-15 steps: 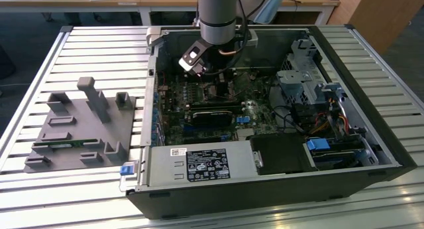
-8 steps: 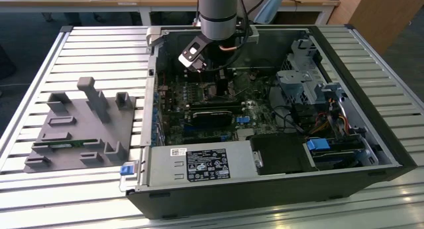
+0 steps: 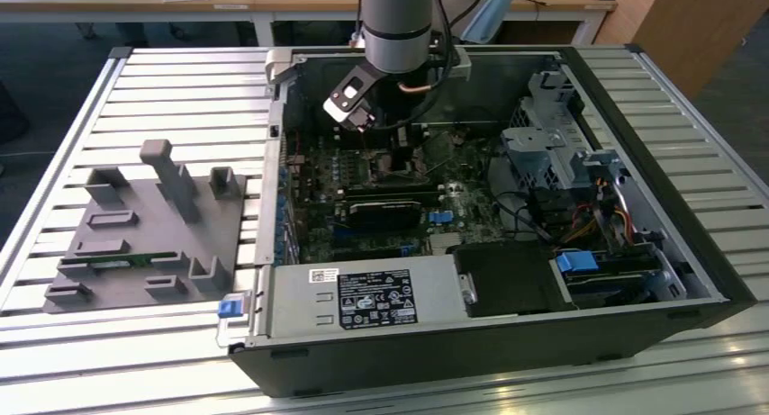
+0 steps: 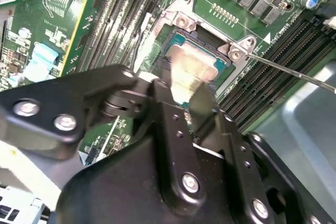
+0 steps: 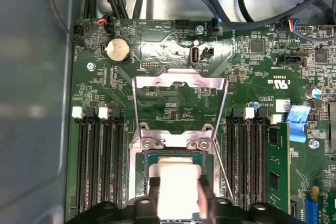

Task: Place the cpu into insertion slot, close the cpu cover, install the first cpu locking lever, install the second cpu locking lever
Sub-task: 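Place the cpu into insertion slot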

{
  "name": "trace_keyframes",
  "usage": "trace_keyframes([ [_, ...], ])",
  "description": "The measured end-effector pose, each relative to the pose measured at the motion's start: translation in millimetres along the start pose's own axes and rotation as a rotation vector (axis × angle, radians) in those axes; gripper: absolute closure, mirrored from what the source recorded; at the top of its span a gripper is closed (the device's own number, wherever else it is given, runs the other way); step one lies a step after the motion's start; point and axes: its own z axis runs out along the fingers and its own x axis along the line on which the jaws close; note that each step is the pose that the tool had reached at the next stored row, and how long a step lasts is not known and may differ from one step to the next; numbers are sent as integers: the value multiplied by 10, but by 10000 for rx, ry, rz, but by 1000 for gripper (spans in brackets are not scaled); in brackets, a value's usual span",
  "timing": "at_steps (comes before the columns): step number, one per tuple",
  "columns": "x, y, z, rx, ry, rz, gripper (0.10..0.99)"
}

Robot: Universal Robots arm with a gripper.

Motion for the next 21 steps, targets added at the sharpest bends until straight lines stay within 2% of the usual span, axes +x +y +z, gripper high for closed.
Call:
trace_keyframes([
  [1, -6, 2, 0, 16, 13, 1, 667],
  [3, -10, 13, 0, 83, 22, 3, 784],
  [4, -11, 23, 0, 126, 22, 3, 784],
  [7, -12, 45, 0, 223, 20, 2, 957],
  [12, -12, 49, -25, 264, 30, 3, 980],
  [21, -12, 52, -69, 270, 45, 4, 980],
])
